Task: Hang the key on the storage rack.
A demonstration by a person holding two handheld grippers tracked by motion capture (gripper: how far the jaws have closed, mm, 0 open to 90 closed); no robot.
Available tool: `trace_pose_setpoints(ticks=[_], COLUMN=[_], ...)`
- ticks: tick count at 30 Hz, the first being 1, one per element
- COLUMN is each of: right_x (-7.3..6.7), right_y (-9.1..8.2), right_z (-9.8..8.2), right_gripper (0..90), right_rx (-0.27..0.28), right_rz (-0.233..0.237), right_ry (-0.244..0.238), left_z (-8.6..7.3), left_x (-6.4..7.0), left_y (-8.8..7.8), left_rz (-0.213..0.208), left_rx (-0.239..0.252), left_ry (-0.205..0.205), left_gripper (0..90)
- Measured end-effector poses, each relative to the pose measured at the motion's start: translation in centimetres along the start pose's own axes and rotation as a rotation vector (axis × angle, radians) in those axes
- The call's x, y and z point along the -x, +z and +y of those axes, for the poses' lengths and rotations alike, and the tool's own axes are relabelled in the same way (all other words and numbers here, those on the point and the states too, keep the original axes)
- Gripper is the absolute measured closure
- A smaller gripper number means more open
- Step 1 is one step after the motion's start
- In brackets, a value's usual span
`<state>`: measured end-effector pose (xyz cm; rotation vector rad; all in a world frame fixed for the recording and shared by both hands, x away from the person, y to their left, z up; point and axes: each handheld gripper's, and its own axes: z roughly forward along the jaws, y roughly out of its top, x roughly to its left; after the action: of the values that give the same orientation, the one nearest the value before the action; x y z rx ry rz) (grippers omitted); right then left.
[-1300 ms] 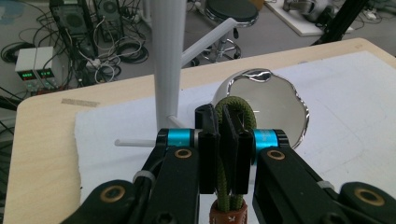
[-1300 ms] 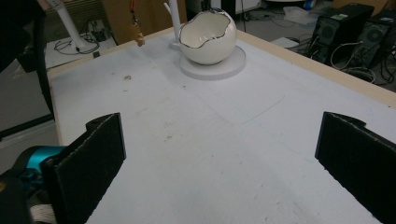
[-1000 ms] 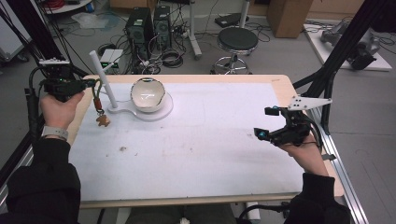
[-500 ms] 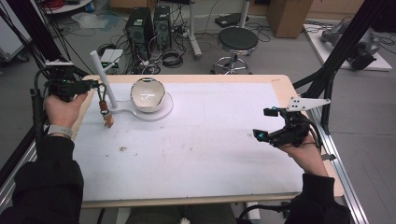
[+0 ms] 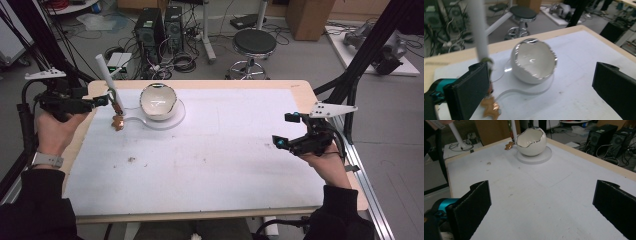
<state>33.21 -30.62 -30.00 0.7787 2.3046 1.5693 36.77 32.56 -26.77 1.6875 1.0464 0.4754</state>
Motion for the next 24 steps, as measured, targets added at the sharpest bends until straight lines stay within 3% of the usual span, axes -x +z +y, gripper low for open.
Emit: trace_pose_setpoints(ticks=[3, 6, 11, 14, 15, 16, 17, 24], right_x=[0.3, 0.3, 0.4, 0.3, 0.3, 0.3, 0.2, -0.2], right_y=[-0.2, -0.4, -1.1, -1.8, -1.8, -2.0, -2.1, -2.8], right_z=[0.1, 0.2, 0.5, 0.5, 0.5, 0.5, 0.5, 0.7], right_gripper=[0.9, 0.9, 0.9, 0.9, 0.9, 0.9, 0.9, 0.9], right_rx=[0.020, 0.024, 0.054, 0.076, 0.076, 0.080, 0.088, 0.106], right_rz=[-0.028, -0.044, -0.093, -0.113, -0.113, -0.117, -0.124, -0.154], right_ry=[0.010, 0.016, 0.022, 0.026, 0.026, 0.030, 0.031, 0.026], left_z=[0.2, 0.1, -1.3, -3.3, -3.7, -4.0, -4.4, -4.9], left_x=[2.6, 4.9, 7.4, 7.7, 7.6, 7.5, 7.5, 7.2], left_y=[-0.6, -0.6, -0.4, -0.4, -0.3, -0.3, -0.4, -1.4], left_rz=[-0.026, -0.060, -0.136, -0.193, -0.187, -0.171, -0.163, -0.116], left_rx=[0.030, 0.027, 0.052, 0.112, 0.102, 0.054, 0.051, 0.108], left_ry=[0.049, 0.086, 0.113, 0.076, 0.069, 0.061, 0.071, 0.103], left_gripper=[1.7, 1.7, 1.7, 1.7, 1.7, 1.7, 1.7, 1.7])
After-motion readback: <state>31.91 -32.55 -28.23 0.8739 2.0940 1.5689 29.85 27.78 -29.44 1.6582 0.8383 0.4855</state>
